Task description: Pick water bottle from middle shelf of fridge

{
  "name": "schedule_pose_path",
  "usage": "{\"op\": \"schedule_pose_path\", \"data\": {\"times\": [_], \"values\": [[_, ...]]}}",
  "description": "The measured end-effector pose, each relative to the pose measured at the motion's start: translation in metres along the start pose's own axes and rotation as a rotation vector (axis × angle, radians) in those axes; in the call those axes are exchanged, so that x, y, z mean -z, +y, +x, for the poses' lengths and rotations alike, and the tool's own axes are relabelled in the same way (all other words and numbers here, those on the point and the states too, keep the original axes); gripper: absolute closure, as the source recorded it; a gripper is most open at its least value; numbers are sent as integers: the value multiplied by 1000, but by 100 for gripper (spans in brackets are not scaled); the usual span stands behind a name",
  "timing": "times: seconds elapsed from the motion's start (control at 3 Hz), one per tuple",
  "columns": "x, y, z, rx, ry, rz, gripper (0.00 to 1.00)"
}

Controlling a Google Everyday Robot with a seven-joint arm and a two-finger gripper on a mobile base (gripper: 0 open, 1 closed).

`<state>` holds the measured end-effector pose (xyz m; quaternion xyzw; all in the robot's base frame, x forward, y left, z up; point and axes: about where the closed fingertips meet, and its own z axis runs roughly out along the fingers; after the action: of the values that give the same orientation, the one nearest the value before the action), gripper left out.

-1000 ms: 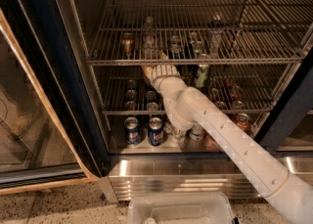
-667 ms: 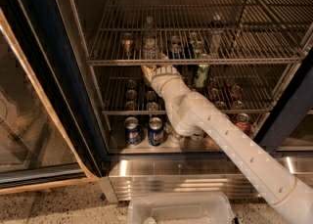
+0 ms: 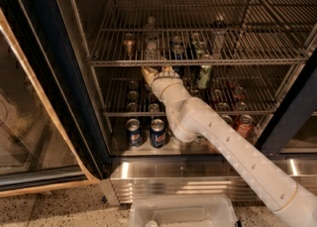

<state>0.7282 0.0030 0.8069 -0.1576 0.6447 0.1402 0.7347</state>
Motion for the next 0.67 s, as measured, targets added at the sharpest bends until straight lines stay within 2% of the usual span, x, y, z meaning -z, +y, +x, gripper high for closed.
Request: {"op": "schedule_pose_path", "data": {"times": [0.67], "values": [[18, 8, 1, -11, 4, 17, 100]]}}
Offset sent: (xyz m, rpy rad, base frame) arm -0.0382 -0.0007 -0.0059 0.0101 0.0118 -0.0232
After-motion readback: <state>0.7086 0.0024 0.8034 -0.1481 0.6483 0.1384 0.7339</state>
